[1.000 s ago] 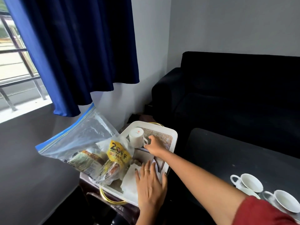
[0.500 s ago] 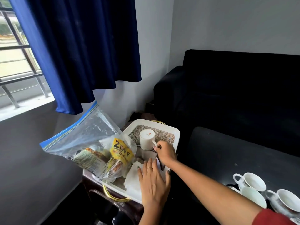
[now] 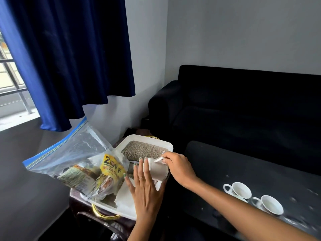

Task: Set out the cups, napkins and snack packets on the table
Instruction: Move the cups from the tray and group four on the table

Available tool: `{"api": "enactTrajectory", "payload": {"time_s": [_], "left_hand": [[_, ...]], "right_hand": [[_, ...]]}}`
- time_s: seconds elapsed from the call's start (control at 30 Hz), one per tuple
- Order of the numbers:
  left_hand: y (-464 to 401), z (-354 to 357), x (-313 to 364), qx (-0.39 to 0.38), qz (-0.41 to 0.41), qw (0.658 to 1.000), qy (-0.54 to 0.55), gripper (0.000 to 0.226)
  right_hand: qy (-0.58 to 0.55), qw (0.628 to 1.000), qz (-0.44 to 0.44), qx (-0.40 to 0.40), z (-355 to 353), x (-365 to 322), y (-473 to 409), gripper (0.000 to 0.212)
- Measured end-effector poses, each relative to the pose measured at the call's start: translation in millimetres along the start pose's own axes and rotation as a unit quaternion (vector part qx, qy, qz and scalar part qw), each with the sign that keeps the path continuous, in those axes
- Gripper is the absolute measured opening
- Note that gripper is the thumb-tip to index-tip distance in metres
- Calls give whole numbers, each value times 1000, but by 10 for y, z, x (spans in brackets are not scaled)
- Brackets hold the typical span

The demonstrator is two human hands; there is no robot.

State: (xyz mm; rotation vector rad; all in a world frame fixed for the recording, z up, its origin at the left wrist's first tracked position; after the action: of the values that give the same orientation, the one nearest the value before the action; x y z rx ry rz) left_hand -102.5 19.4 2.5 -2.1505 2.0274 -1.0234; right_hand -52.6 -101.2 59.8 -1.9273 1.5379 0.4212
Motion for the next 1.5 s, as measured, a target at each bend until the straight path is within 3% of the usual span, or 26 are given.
{"api": "enactTrajectory", "payload": {"time_s": [0.23, 0.43, 0.6, 0.7, 0.8, 0.93, 1.03, 1.27, 1.33, 1.5], "left_hand": [[-49, -148, 219, 58, 20, 995, 76, 91], [-108, -245, 313, 39, -122, 958, 256, 87], [-76, -193, 378, -19, -306, 824, 477, 72], [-63, -187, 523, -79, -318, 737, 591, 41], [50, -91, 680, -167, -360, 662, 635, 40], [192, -39, 984, -235, -318, 616, 681, 47], [248, -66, 1120, -260, -260, 631, 683, 56], [604, 31, 1426, -444, -104, 713, 532, 65], [750, 70, 1501, -481, -76, 729, 481, 60], [999, 297, 1553, -506, -72, 764, 392, 75]], "right_hand": [[33, 998, -46, 23, -303, -167, 118, 18], [-125, 991, -33, 24, -504, -90, 200, 44], [-182, 983, 22, -30, -420, 162, 455, 70], [-195, 979, 52, -34, -350, 224, 586, 82], [-221, 972, 74, -16, -334, 219, 667, 89], [-262, 959, 100, 41, -425, 250, 770, 77], [-281, 949, 114, 88, -583, 351, 889, 69], [-298, 917, 167, 206, -968, 817, 1387, 61], [-304, 910, 179, 220, -1049, 968, 1562, 61], [-282, 903, 211, 247, -1241, 1394, 2077, 62]]}}
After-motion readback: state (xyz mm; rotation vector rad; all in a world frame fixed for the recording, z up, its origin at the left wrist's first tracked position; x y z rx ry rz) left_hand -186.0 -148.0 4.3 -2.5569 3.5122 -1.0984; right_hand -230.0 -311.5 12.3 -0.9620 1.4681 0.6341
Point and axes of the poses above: each hand's wrist, its own y-axis away from the middle knuckle, its own z-axis out of the palm, x = y × z, the point moved 5 cm from there along -y, towards the middle knuckle, and after that the axes turned 2 degrees about -z, right-handed, at the moved point
